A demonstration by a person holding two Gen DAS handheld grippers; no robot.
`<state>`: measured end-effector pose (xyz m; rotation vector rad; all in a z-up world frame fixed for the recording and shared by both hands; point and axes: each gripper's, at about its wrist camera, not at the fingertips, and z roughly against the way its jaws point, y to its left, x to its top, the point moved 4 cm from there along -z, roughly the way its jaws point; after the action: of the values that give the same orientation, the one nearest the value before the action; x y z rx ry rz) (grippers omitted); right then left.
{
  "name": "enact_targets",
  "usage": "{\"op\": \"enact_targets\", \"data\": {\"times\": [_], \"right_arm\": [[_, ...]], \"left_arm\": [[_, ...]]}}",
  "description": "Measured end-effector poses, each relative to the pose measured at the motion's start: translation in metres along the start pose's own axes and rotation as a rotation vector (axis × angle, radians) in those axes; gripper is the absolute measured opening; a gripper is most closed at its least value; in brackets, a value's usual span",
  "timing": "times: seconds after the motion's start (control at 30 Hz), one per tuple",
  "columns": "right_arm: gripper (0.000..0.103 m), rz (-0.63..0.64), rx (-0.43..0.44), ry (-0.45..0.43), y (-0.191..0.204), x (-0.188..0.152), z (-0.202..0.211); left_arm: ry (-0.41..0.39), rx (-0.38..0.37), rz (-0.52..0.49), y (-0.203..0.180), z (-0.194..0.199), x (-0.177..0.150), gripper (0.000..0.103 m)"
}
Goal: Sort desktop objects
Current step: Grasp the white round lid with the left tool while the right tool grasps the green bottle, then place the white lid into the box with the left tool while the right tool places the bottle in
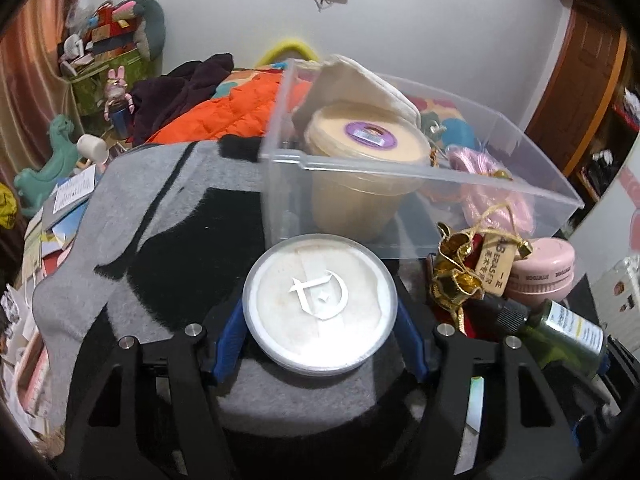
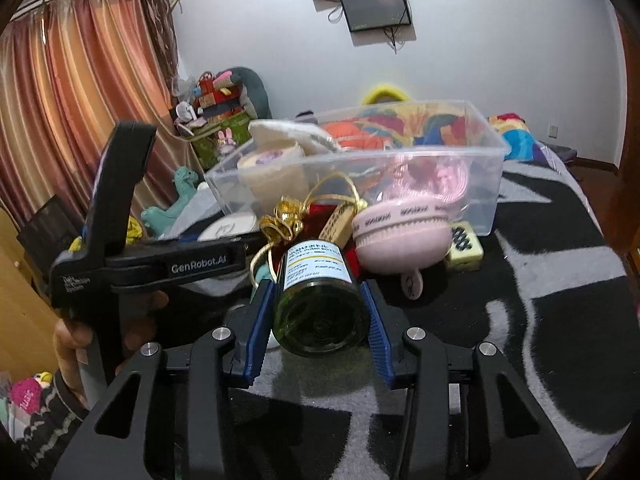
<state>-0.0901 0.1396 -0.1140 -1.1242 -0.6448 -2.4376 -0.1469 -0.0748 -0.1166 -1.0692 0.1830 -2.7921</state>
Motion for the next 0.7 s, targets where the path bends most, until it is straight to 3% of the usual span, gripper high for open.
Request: {"op": "enact_targets", "data": {"times": [0.17,0.4,0.47,0.57,0.7], "right_arm": [[0.039,-0.020,0.006,-0.031,-0.005,0.008,0.007],[0.038,-0.046,0.016,-0.063,-0.014,0.018,0.015],[0.038,-0.046,0.019,-0.067,-0.014,0.019,0.017],[0.038,-0.043,0.016,-0.084,-0.015,0.022,0.022],[0.038,-0.048,0.009,-0.117,-0.020,0.031,0.032]], "left_arm": [[-0.059,0.031,0.023,0.006,0.014,0.000,0.065],[-0.153,0.124,-0.081,-0.015,0.035,-0.004,0.065],[-0.158,0.111,-0.077,-0.016,0.038,-0.006,0.065],[-0.131,0.021,-0.054,-0.020,0.042,-0.007,0.065],[-0.168,-0.009,-0.061,-0.030,0.055,0.000,0.065]]}}
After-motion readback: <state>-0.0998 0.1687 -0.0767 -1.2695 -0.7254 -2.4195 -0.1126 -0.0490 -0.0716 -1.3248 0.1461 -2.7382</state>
